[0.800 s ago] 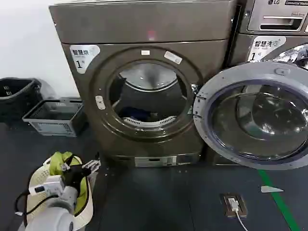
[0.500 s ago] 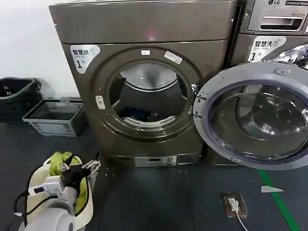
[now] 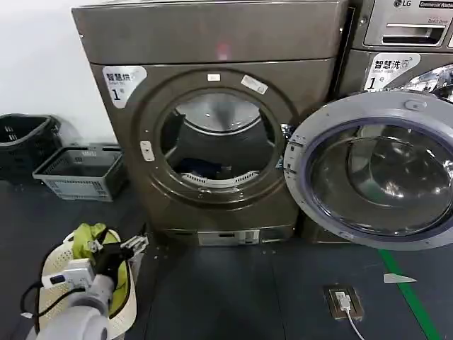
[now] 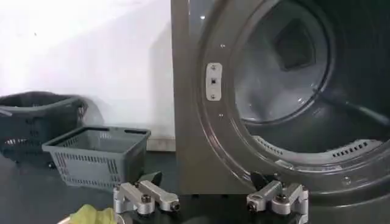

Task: Grasp the clothes from the dryer.

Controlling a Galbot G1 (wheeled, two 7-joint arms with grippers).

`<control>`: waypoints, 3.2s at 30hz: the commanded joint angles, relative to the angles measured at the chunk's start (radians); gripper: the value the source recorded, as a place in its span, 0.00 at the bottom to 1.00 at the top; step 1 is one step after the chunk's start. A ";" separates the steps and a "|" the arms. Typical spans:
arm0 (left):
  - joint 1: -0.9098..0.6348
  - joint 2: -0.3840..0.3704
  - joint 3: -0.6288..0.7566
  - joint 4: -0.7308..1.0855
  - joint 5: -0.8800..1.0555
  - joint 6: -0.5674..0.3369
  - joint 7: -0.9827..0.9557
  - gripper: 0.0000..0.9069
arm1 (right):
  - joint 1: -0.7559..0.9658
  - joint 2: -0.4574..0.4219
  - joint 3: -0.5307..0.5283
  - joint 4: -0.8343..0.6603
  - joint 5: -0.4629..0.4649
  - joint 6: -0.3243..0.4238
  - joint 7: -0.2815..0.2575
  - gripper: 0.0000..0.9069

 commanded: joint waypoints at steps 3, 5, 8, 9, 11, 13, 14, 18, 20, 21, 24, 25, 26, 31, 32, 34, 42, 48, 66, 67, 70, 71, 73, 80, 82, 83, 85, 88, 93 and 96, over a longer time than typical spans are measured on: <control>0.001 -0.001 0.001 -0.003 -0.002 0.049 0.000 1.00 | 0.001 0.001 -0.004 0.002 0.005 0.009 0.006 1.00; 0.001 -0.002 0.002 -0.002 -0.001 0.049 0.000 1.00 | 0.001 0.001 -0.005 0.003 0.005 0.008 0.006 1.00; -0.001 -0.002 0.003 0.000 0.000 0.049 0.000 1.00 | 0.000 0.001 -0.004 0.002 0.005 0.008 0.006 1.00; -0.001 -0.003 0.003 0.000 0.000 0.049 0.001 1.00 | 0.000 0.001 -0.003 0.003 0.006 0.007 0.006 1.00; -0.001 -0.003 0.003 0.002 -0.001 0.049 0.000 1.00 | -0.002 0.001 -0.001 0.006 0.009 0.005 0.009 1.00; 0.000 -0.004 0.003 0.004 0.000 0.049 -0.001 1.00 | -0.001 0.001 -0.001 0.007 0.007 0.006 0.007 1.00; 0.000 -0.005 0.003 0.005 0.001 0.049 -0.003 1.00 | 0.001 -0.001 -0.001 0.004 0.007 0.005 0.007 1.00; -0.001 -0.005 0.004 0.007 0.000 0.049 -0.002 1.00 | 0.006 -0.003 -0.002 0.001 0.006 0.007 0.006 1.00; -0.002 -0.004 0.004 0.010 -0.001 0.049 -0.001 1.00 | 0.004 -0.002 0.000 -0.003 0.005 0.008 0.007 1.00; -0.002 -0.004 0.004 0.010 -0.001 0.049 -0.001 1.00 | 0.001 -0.002 0.002 -0.006 0.005 0.009 0.006 1.00; -0.003 -0.005 0.004 0.011 -0.002 0.049 -0.001 1.00 | -0.001 -0.001 0.005 -0.007 0.005 0.011 0.007 1.00; -0.004 -0.005 0.004 0.012 -0.002 0.049 -0.001 1.00 | 0.000 -0.001 0.005 -0.007 0.005 0.011 0.007 1.00; -0.005 -0.005 0.005 0.014 -0.002 0.049 -0.001 1.00 | 0.000 0.000 0.004 -0.006 0.005 0.011 0.007 1.00; -0.007 -0.003 0.003 0.017 -0.002 0.049 -0.001 1.00 | -0.001 0.006 0.002 0.001 0.005 0.011 0.010 1.00; -0.005 -0.003 0.004 0.016 -0.003 0.049 -0.001 1.00 | 0.000 0.005 0.002 0.001 0.005 0.011 0.011 1.00; -0.004 -0.005 0.006 0.015 -0.005 0.049 0.000 1.00 | 0.000 0.005 0.004 -0.001 0.005 0.011 0.010 1.00; -0.012 -0.002 0.004 0.022 -0.003 0.049 -0.001 1.00 | -0.004 -0.003 0.010 -0.007 0.004 0.014 0.010 1.00; -0.012 -0.004 0.008 0.022 -0.004 0.049 -0.001 1.00 | -0.004 0.003 0.003 -0.005 0.005 0.035 0.012 1.00; -0.011 -0.005 0.012 0.024 -0.004 0.049 0.000 1.00 | -0.012 0.012 0.018 -0.026 0.041 0.094 0.063 1.00; -0.012 -0.006 0.012 0.024 -0.004 0.049 0.001 1.00 | -0.015 0.012 0.021 -0.029 0.042 0.094 0.064 1.00; -0.013 -0.005 0.018 0.022 -0.003 0.049 0.001 1.00 | -0.019 0.012 0.026 -0.035 0.044 0.102 0.068 1.00; -0.013 -0.005 0.019 0.021 -0.003 0.049 0.000 1.00 | -0.021 0.013 0.026 -0.035 0.044 0.105 0.068 1.00; -0.013 -0.006 0.020 0.020 -0.002 0.049 0.000 1.00 | -0.025 0.019 0.026 -0.034 0.048 0.116 0.067 1.00; -0.012 -0.004 0.020 0.021 -0.003 0.049 0.000 1.00 | -0.022 0.022 0.023 -0.031 0.051 0.116 0.068 1.00; -0.013 -0.005 0.020 0.025 -0.003 0.049 0.000 1.00 | -0.024 0.022 0.025 -0.031 0.051 0.116 0.069 1.00; -0.013 -0.005 0.020 0.025 -0.003 0.049 0.000 1.00 | -0.025 0.023 0.026 -0.032 0.051 0.116 0.068 1.00; -0.013 -0.005 0.020 0.024 -0.005 0.049 -0.001 1.00 | -0.027 0.024 0.026 -0.034 0.051 0.117 0.068 1.00; -0.019 -0.004 0.020 0.022 -0.005 0.049 -0.001 1.00 | -0.024 0.026 0.024 -0.035 0.050 0.117 0.069 1.00; -0.022 -0.002 0.021 0.024 -0.003 0.049 -0.001 1.00 | -0.015 0.035 0.011 -0.026 0.049 0.117 0.069 1.00; -0.023 0.001 0.023 0.026 -0.002 0.049 0.000 1.00 | -0.015 0.036 0.014 -0.028 0.049 0.119 0.068 1.00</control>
